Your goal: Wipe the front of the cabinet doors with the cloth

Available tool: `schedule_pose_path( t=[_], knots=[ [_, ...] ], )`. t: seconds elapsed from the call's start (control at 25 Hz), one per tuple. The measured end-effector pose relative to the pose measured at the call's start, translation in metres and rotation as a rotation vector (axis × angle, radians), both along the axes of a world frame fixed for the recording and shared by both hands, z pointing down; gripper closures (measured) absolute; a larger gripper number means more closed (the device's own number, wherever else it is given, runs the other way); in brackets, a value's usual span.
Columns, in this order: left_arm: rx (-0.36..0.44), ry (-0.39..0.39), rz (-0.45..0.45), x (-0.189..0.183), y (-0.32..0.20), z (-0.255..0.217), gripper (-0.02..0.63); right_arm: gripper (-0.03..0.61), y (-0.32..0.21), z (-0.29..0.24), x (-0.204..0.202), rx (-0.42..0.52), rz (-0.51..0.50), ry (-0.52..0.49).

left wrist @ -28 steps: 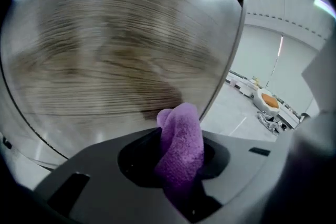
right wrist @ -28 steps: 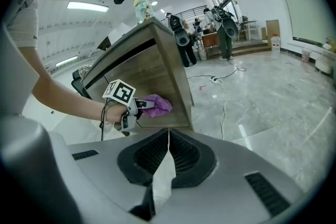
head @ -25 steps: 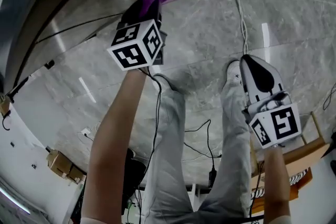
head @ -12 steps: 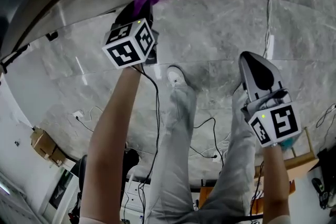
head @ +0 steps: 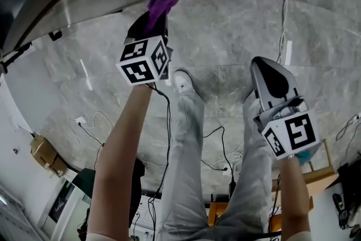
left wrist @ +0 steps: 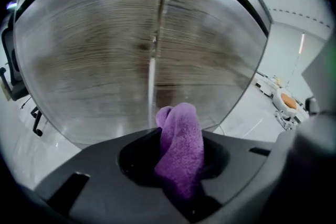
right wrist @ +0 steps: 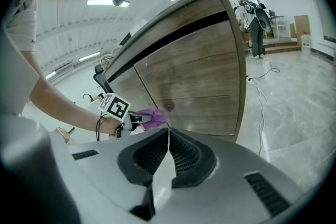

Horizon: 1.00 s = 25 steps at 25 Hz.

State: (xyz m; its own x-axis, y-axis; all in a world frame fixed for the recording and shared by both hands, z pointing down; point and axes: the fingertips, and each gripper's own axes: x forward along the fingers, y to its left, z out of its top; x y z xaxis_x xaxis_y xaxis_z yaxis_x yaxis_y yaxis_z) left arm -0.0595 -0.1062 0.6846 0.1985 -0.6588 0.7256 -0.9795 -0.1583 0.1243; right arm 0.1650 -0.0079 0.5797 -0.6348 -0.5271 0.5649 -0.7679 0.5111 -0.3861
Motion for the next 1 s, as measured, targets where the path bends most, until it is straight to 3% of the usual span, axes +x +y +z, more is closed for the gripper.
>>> schedule_pose_path(
  t=[0.28,0.4,0.52,0.64,0.76,1.0],
  knots=[
    [-0.024,0.047,0.214,0.176,0.011,0.02,0.511,0.551,0.022,-0.002,0.087,-0.015,-0.014,0.026],
    [-0.034,0.055,0.291,0.246,0.008,0.029,0.511,0.551,0.032,0.004,0.137,-0.033,0.035,0.031],
    [-0.058,0.074,0.305,0.296,0.0,0.039,0.511,0.551,0.042,0.014,0.187,-0.053,0.122,0.034],
    [-0.101,0.103,0.267,0.322,-0.013,0.05,0.511,0.551,0.054,0.023,0.226,-0.075,0.22,0.037],
    [-0.119,0.074,0.236,0.331,-0.032,0.062,0.511,0.551,0.062,0.031,0.257,-0.087,0.272,0.054],
    [-0.13,-0.006,0.22,0.312,-0.065,0.075,0.511,0.551,0.065,0.047,0.278,-0.105,0.346,0.086]
  ],
)
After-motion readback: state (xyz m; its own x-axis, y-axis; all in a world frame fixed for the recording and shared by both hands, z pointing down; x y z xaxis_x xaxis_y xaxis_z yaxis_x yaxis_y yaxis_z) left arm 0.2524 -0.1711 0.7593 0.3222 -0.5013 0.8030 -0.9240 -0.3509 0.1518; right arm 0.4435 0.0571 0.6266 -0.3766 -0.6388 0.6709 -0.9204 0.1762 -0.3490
